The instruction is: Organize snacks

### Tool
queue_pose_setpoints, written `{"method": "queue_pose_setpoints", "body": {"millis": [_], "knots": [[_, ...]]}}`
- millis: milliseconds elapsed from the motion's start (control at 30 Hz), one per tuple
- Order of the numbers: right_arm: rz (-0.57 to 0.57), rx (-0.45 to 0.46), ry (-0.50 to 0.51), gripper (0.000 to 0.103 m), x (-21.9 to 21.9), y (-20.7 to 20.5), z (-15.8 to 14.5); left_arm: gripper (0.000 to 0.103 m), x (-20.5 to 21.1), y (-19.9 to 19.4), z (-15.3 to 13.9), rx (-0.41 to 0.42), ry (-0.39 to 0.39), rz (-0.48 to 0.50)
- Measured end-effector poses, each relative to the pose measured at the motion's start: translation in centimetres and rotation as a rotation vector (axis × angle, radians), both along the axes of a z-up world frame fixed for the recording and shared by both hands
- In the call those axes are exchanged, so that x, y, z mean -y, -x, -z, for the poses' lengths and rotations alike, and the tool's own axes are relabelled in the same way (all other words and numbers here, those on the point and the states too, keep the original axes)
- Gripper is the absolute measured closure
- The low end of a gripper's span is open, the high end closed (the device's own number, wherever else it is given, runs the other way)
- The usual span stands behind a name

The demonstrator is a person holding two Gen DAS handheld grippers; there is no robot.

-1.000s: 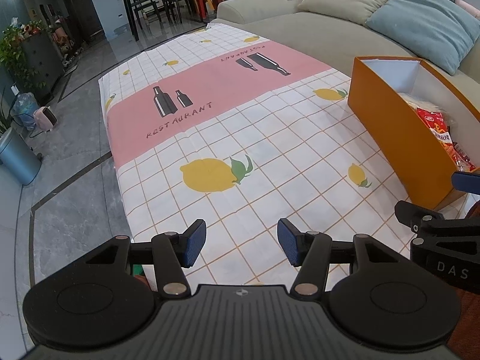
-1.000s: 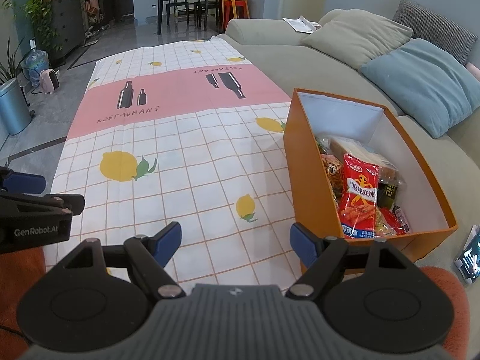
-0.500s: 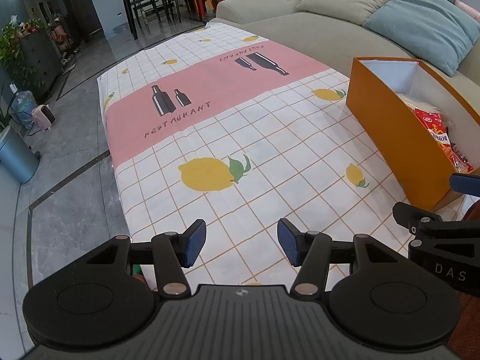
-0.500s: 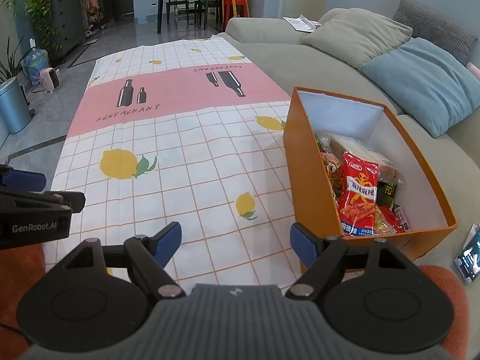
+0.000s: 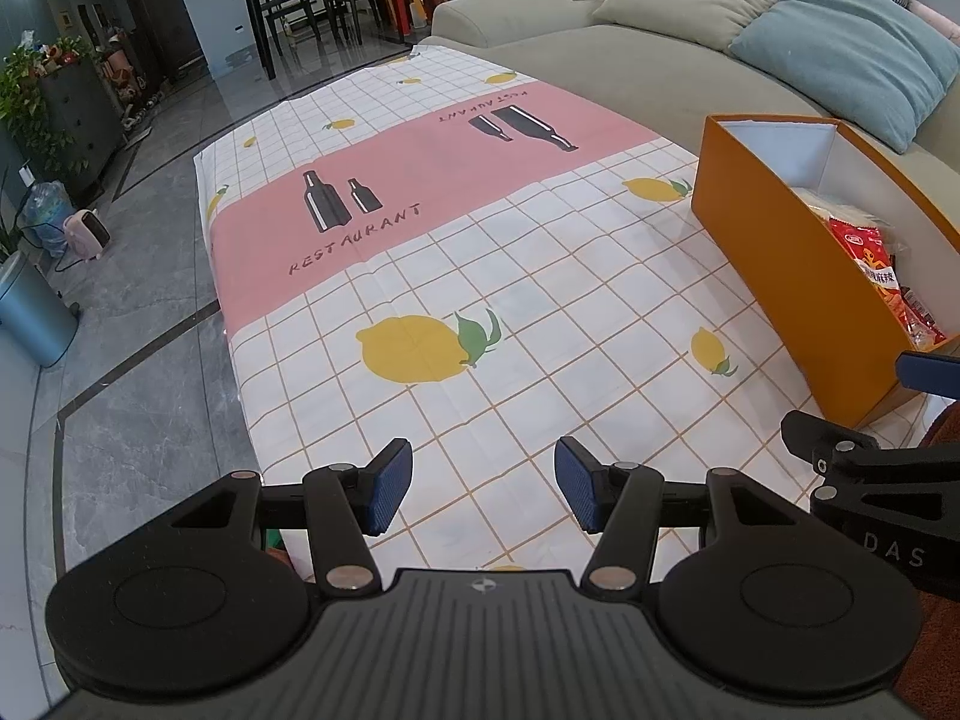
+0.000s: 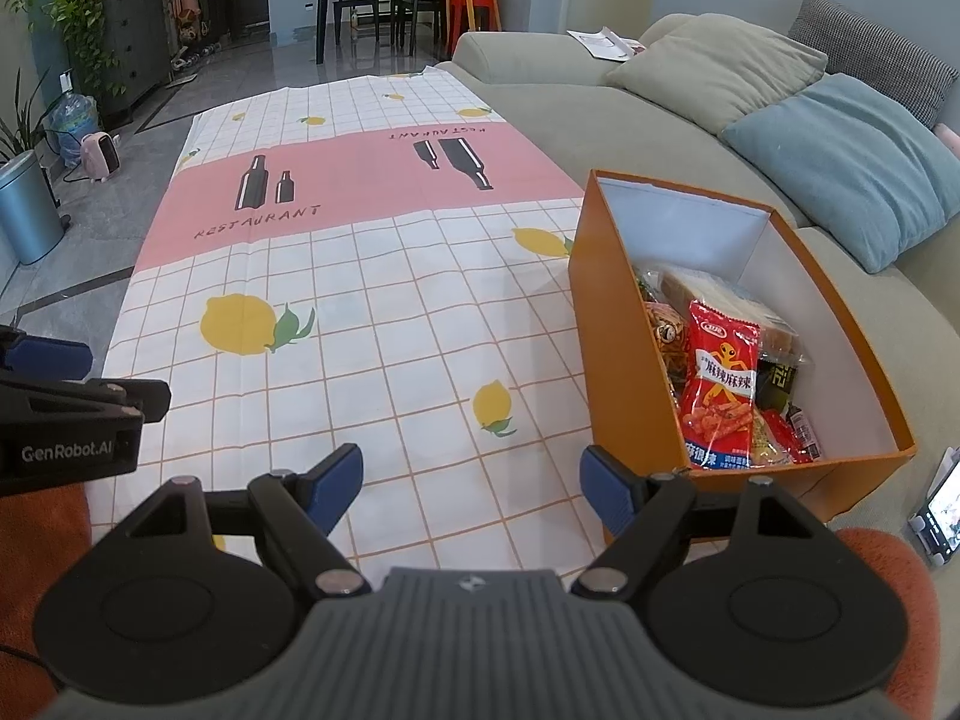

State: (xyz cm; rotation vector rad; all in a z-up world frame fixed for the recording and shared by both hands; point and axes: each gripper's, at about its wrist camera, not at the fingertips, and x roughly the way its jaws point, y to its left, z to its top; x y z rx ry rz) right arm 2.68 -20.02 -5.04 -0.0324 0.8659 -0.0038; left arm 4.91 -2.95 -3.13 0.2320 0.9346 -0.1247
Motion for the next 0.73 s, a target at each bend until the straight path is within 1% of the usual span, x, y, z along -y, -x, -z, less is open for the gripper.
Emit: {"method": "queue_pose_setpoints", "body": {"millis": [733], "knots": [[-0.016, -0.01, 0.006, 0.025, -0.35, 0.09, -0.04, 0.038, -0.01, 0.0, -0.2, 0.001, -0.007, -0.008]]}}
